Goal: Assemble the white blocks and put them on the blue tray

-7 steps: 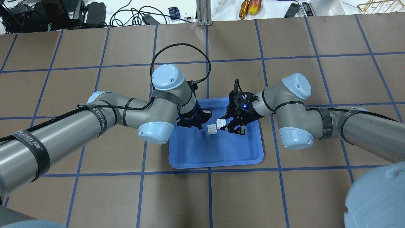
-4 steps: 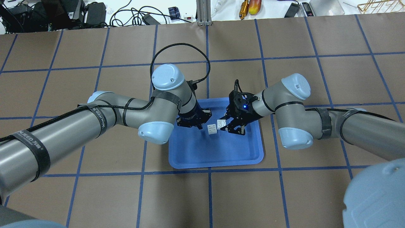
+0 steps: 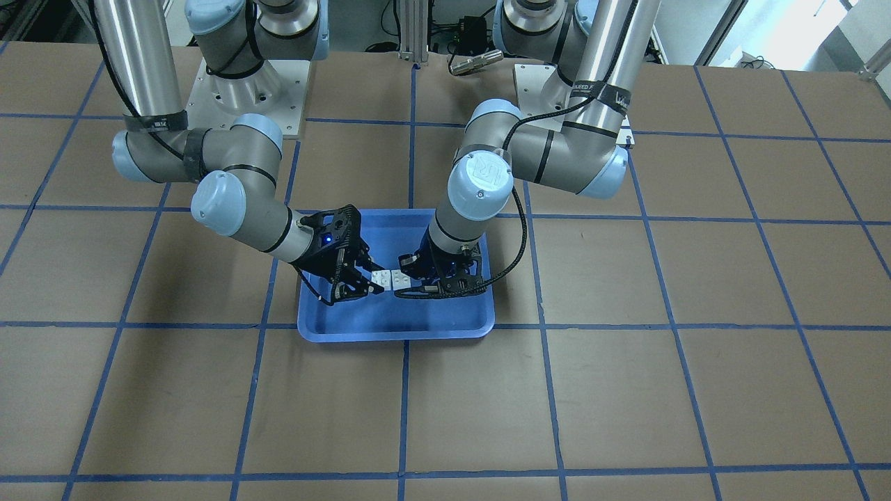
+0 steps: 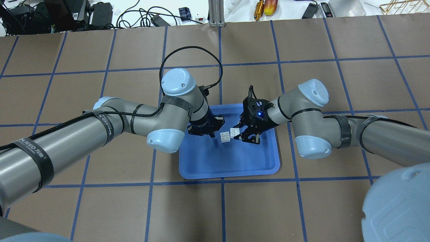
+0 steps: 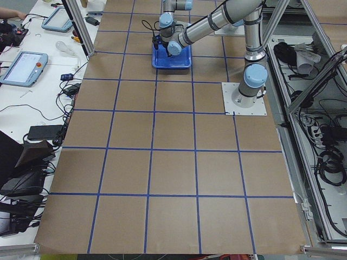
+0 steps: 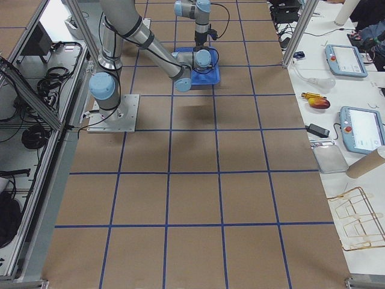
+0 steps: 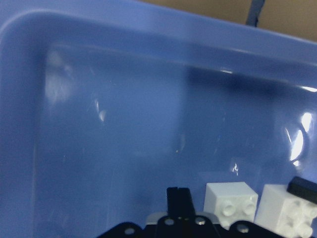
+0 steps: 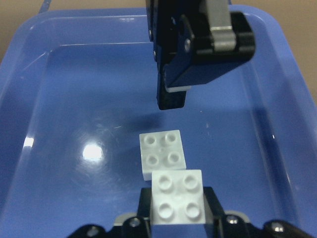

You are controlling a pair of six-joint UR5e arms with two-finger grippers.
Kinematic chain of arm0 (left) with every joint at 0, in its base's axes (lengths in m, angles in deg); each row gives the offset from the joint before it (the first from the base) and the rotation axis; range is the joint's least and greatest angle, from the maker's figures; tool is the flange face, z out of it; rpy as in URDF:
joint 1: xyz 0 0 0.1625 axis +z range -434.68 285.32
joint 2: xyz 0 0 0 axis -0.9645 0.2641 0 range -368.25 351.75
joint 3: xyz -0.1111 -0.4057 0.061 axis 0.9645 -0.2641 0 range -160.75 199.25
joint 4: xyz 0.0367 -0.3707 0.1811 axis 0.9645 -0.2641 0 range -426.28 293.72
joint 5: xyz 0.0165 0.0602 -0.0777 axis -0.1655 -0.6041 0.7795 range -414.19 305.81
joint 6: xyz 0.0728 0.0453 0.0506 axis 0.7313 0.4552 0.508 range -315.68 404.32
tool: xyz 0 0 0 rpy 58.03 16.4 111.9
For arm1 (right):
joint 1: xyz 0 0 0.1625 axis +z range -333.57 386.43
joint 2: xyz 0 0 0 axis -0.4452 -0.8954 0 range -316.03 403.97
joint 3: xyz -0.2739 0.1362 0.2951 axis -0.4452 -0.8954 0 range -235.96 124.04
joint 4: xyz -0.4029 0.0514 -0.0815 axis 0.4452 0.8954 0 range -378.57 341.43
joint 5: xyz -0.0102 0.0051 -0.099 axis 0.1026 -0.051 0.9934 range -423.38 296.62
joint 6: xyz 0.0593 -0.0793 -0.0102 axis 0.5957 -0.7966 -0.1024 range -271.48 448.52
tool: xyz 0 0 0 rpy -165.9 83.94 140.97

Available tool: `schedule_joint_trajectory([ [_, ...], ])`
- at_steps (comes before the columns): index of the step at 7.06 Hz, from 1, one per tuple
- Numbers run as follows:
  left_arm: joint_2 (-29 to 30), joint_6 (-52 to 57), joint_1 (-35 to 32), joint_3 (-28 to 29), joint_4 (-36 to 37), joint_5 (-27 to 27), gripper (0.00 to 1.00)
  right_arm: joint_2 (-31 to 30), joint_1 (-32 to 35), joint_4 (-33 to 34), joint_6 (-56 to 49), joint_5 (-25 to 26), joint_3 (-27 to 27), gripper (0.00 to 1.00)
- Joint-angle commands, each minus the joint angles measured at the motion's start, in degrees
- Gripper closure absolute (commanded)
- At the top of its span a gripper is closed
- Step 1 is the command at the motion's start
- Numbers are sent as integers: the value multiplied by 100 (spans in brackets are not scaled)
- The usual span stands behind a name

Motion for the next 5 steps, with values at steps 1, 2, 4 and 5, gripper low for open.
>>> schedule_joint_trajectory([
  [1,16,-3,-9,0,-1,9,100,42,64,21,0,-7,6,100],
  [2,16,-12,-17,0,-1,9,100,42,82,21,9,-7,6,100],
  [4,16,-3,-9,0,-1,9,100,42,83,21,35,-33,6,12],
  [5,16,-12,-9,0,-1,9,100,42,83,47,35,-34,120,0],
])
